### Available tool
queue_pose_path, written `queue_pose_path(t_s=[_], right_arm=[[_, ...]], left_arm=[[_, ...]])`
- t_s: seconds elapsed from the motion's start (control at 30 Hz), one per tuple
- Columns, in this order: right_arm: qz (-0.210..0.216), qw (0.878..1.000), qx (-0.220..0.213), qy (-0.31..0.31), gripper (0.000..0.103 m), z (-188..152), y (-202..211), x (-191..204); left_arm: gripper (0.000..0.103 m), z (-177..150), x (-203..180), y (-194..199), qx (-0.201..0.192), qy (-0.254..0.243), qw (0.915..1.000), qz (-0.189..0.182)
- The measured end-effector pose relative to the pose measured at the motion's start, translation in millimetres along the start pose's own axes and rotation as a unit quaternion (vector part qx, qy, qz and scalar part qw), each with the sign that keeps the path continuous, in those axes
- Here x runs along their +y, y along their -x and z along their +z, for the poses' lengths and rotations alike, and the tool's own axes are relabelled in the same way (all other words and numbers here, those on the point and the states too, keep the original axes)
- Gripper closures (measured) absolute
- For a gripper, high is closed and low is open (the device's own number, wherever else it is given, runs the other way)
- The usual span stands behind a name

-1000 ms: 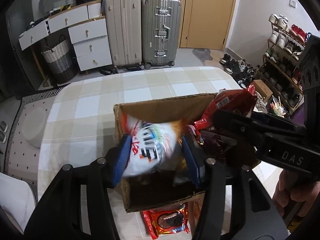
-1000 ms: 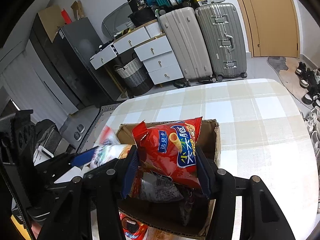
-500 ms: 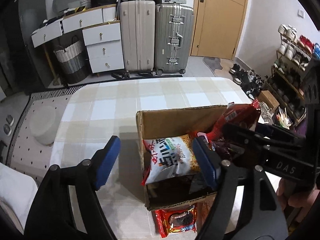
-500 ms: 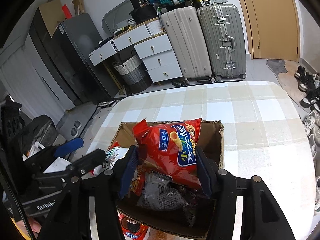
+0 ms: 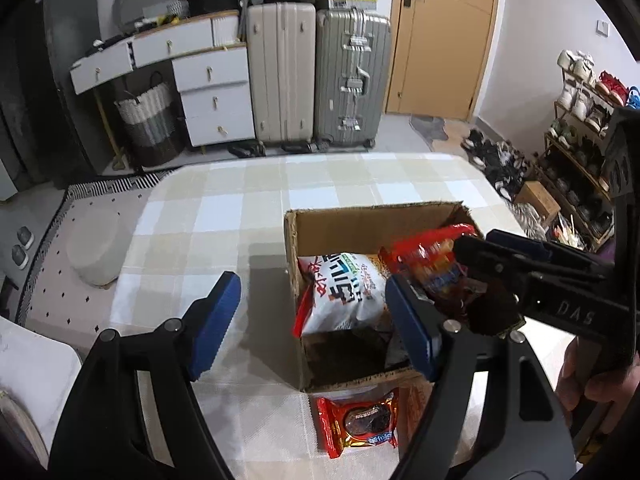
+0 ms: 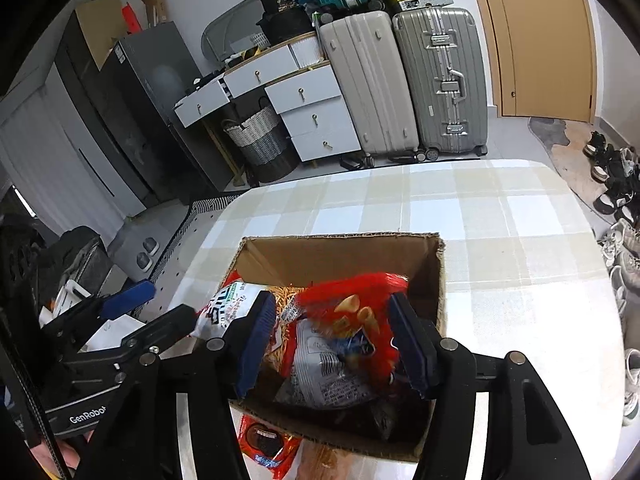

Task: Organize snacks
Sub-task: 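Open both tools to release the bags into the box, then withdraw both open tools from the box toward the remaining snacks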

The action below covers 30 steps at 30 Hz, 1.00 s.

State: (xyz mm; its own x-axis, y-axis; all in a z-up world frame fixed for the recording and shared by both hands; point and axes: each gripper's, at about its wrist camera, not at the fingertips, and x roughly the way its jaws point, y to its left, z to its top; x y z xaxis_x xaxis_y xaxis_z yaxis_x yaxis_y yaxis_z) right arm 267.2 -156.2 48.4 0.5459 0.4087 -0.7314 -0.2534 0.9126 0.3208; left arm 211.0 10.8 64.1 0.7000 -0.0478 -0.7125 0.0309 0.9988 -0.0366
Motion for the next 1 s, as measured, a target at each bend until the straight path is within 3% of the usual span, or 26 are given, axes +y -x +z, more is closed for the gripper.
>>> queue_pose_path(t_s=[0.4, 0.57, 0.7, 0.77, 0.87, 0.93, 1.0], right_arm=[[-0.001, 0.999, -0.020, 0.025, 0.044, -9, 51, 16], [0.000, 0.999, -0.035, 0.034, 0.043, -17, 85, 26], [0.000, 0.997, -0.057, 0.045, 0.022, -30, 123, 36], [0.002, 0.996, -0.074, 0.056, 0.022, -38, 144, 43], [0.009, 0.993, -0.094, 0.064, 0.012, -52, 175, 52], [0.010, 0.992, -0.112, 0.064, 0.007, -61, 194, 56], [0.014, 0.990, -0.125, 0.065, 0.007, -69, 212, 59]], left_arm=[[0.030, -15, -12, 48, -0.012, -0.003, 0.9999, 0.000], [0.023, -23, -17, 84, -0.029, -0.002, 0.9996, 0.006], [0.021, -33, -20, 116, -0.044, 0.001, 0.9990, 0.002], [0.020, -39, -22, 132, -0.050, 0.005, 0.9987, -0.001], [0.016, -51, -23, 160, -0.058, 0.020, 0.9978, -0.024], [0.004, -58, -22, 179, -0.063, 0.029, 0.9971, -0.029], [0.001, -64, -22, 198, -0.076, 0.037, 0.9960, -0.029]])
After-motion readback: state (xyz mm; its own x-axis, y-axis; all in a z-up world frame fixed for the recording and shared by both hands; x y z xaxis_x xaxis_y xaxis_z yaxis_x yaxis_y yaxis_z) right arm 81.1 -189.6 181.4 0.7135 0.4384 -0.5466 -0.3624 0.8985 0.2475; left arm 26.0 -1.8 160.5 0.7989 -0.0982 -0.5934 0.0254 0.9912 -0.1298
